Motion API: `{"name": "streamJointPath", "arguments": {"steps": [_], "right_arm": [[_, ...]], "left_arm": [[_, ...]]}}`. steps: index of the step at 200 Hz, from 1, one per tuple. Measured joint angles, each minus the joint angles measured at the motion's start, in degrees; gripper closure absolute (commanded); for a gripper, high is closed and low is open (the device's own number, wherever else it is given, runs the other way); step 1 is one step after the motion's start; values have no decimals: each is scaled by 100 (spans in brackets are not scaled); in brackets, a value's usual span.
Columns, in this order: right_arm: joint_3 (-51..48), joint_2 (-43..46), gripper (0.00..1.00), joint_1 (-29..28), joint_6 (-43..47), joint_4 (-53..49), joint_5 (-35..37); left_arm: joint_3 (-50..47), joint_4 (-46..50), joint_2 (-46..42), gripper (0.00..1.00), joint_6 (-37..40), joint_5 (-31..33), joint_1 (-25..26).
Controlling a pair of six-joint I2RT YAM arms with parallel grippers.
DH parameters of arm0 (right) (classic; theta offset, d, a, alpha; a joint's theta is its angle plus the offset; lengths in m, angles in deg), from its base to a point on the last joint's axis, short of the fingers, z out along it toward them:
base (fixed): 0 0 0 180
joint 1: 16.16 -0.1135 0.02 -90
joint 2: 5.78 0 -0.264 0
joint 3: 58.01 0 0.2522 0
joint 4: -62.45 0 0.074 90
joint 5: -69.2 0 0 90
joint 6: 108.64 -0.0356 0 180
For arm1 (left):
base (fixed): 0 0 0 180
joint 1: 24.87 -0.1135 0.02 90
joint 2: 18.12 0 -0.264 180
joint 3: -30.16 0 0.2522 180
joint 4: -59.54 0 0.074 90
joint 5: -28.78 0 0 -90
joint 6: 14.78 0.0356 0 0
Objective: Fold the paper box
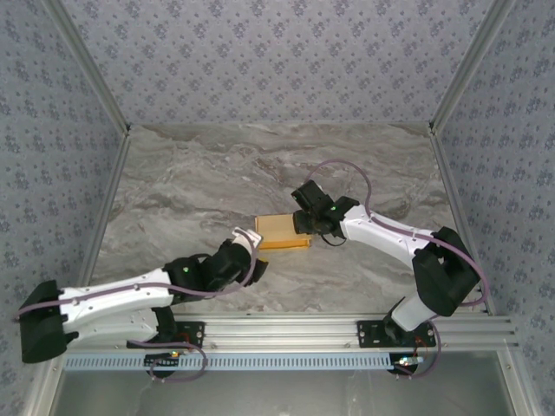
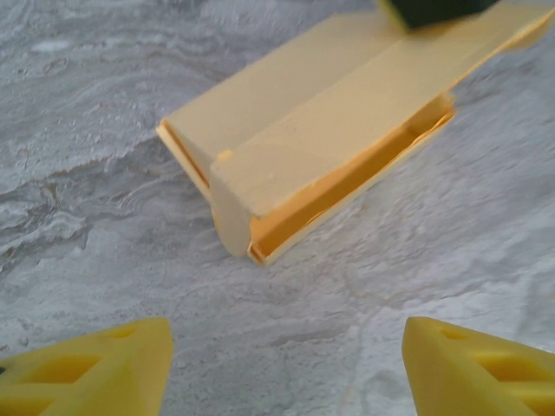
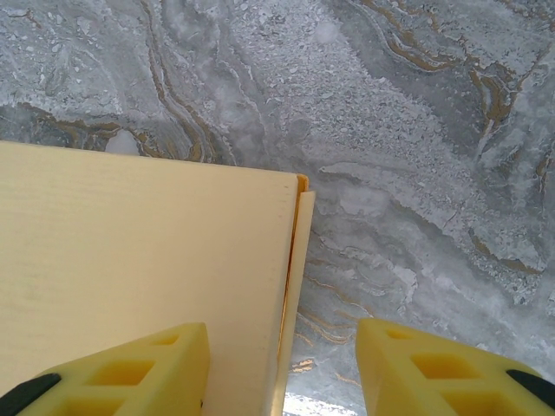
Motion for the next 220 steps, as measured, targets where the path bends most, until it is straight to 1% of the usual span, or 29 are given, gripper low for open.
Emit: {"name": "streamJointPath", "arguments": {"steps": [26,50,71,88,114,134,175,220], "right_arm": [[-4,-2,51,-4,0,11,4],[-11,-2,50,-9,2,17,42],[-17,-2,51,-20,2,26,83],[-22,-11,51,-20,4,31,92],[-22,-26,50,-31,26,31,138],[-22,-26,51,-31,66,28,173],[-22,-28,50,-28,90,28,199],[-129,-101,51,-4,111,35,240]], "left_arm": [[181,205,-533,29,-83,-533,-516],[404,328,-573,29,-177,-997,-1062],[599,341,-271,29,-254,-1335,-1580],[704,280,160,29,-317,-1569,-1991],[835,133,935,29,-361,-1891,-2420],[970,-11,1508,29,-361,-2116,-2566],[1342,-310,2428,29,-352,-2382,-2640],[1331,-533,2846,29,-339,-2428,-2715]]}}
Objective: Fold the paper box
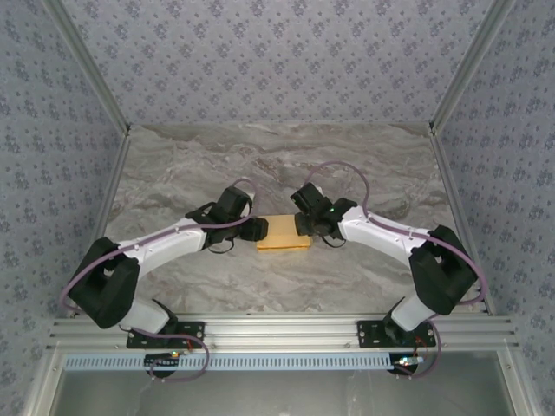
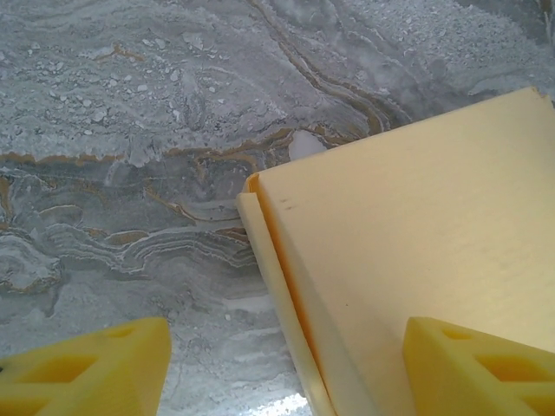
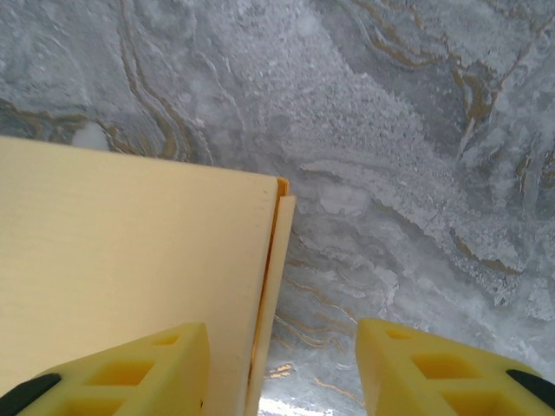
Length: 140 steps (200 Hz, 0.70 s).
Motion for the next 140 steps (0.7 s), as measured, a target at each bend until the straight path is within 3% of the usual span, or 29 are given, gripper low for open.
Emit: {"name": "streamJointPath", "arguments": {"steps": [140], "right_arm": [[-354,-278,50,258,59,420,-387]], "left_arm": [[-393,-754,474,34,-219,-330,0]]}}
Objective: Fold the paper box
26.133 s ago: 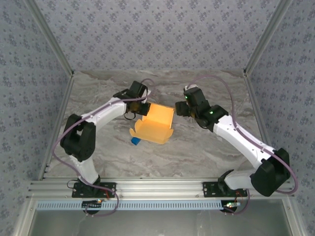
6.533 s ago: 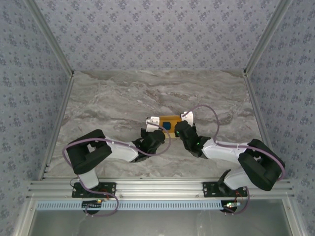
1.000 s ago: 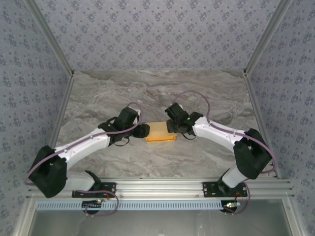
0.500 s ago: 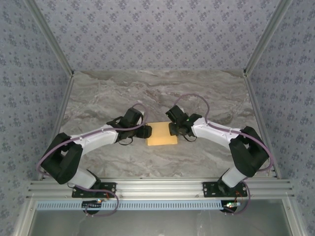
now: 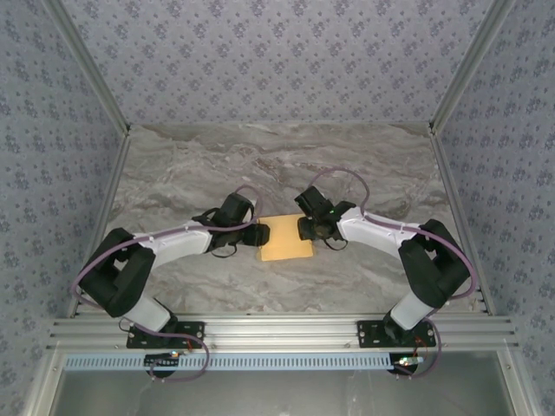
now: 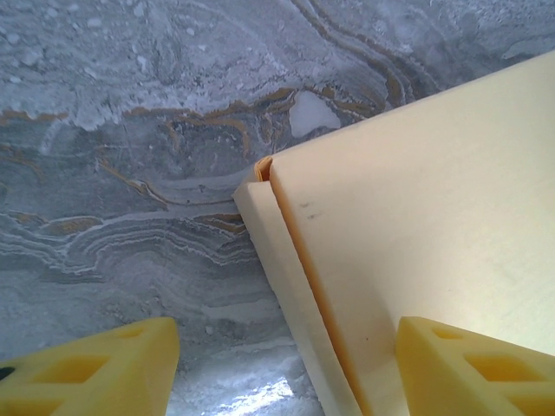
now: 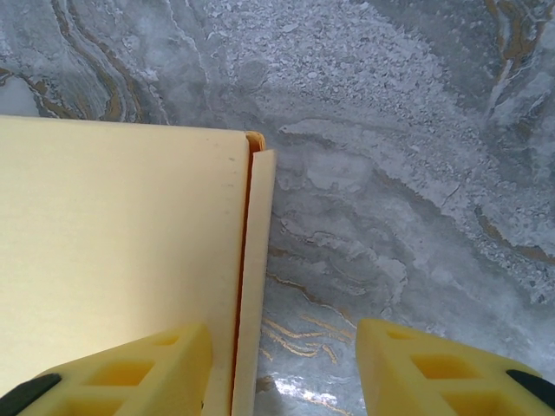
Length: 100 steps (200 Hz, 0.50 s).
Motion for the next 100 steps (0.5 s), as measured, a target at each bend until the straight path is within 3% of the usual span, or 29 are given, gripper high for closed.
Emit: {"name": "streamJointPath", "arguments": {"steps": [51,100], "right_arm": [[-26,4,50,37,114,87,-94],[310,101,44,-26,409,-175,-74]], "left_arm": [[-70,-175,17,33,-90,-74,0],[103,-68,-26,28,-17,7,2]]}}
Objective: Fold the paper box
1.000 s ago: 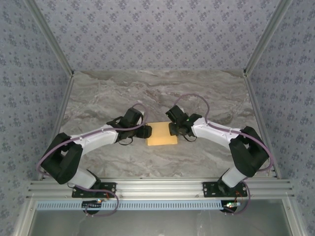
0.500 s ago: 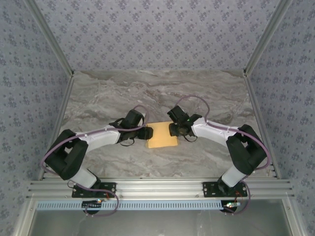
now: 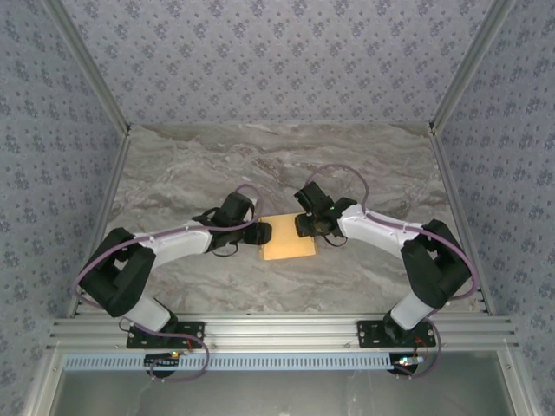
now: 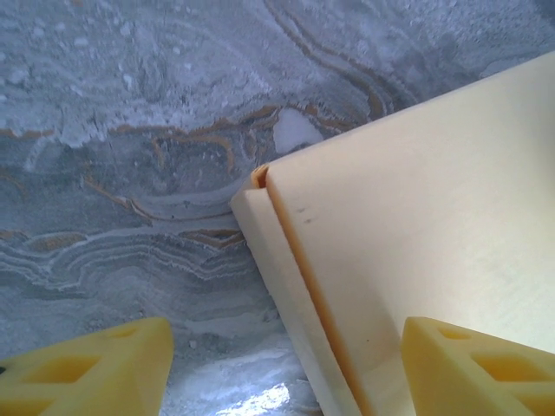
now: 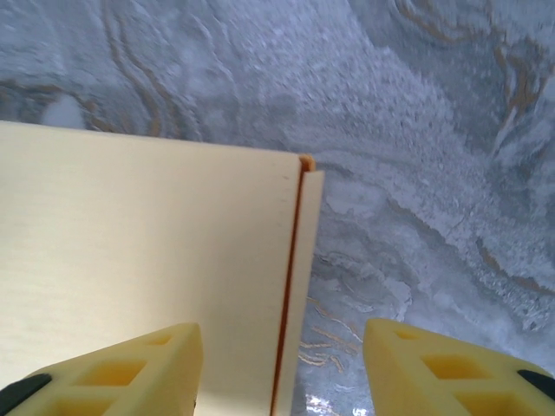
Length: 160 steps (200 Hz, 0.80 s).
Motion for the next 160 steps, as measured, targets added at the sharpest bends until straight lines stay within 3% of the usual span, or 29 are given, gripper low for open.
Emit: {"name": "streamJointPath", "arguments": {"steps": [77,125,160], "right_arm": [[-404,1233,39,-409,282,-341,-173],[-1294,2275,38,-509,306,-522,-1193],[-1637,2216,38,-605,310,-280,-1893]], "left_arm": [[1110,219,219,24,837,-114,-76],[2004,573,1272,27,1325,-728,-225],[2485,968,1770,28,1495,-1351,-442]]}}
